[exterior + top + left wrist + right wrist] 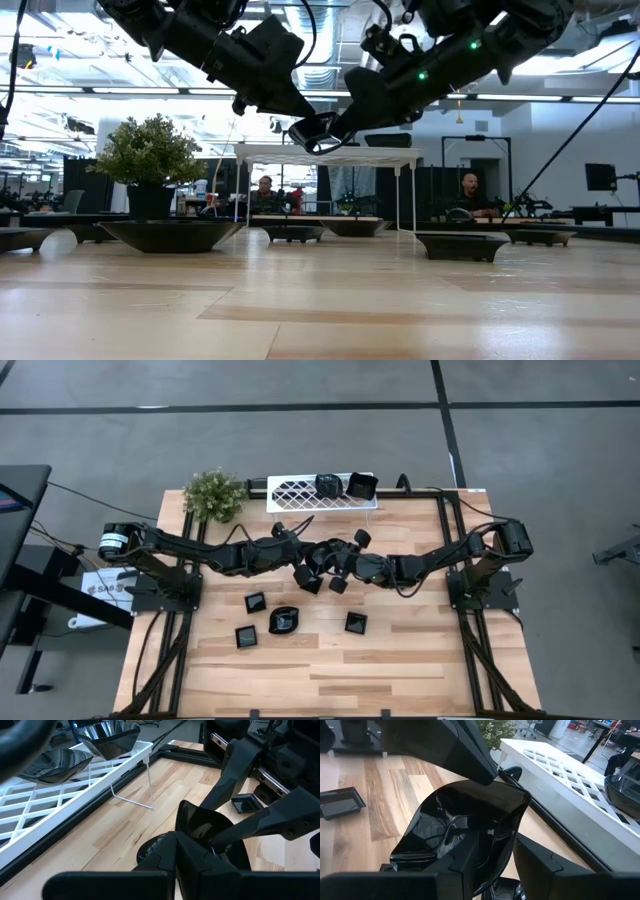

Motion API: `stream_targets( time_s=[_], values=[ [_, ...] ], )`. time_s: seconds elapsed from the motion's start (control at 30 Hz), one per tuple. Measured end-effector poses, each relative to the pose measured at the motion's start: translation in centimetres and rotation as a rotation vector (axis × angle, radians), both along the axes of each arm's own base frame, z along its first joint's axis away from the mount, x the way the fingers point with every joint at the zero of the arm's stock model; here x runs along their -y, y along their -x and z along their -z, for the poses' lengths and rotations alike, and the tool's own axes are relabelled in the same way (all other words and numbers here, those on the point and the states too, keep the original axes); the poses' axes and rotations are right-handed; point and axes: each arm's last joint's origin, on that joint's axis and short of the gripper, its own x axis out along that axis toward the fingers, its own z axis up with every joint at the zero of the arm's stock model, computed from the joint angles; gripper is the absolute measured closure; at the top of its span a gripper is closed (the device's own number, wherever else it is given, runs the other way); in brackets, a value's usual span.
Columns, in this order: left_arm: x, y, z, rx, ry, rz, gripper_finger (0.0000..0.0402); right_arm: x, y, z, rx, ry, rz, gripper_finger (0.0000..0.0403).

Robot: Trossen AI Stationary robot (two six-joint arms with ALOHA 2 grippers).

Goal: Pick & Place Mini shaped plates
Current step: Stack the black leaf-shaped plate on top of the black leaf-shaped plate on the shelf

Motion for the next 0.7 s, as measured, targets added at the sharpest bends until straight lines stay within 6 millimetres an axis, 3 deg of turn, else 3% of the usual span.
stream_targets(
  time_s=[0.7],
  values=[
    [0.01,0.03,0.06,-0.007,0.0,0.0,0.0395,0.2,0.06,-0.25,0.025,0.026,0.08,0.0295]
  ],
)
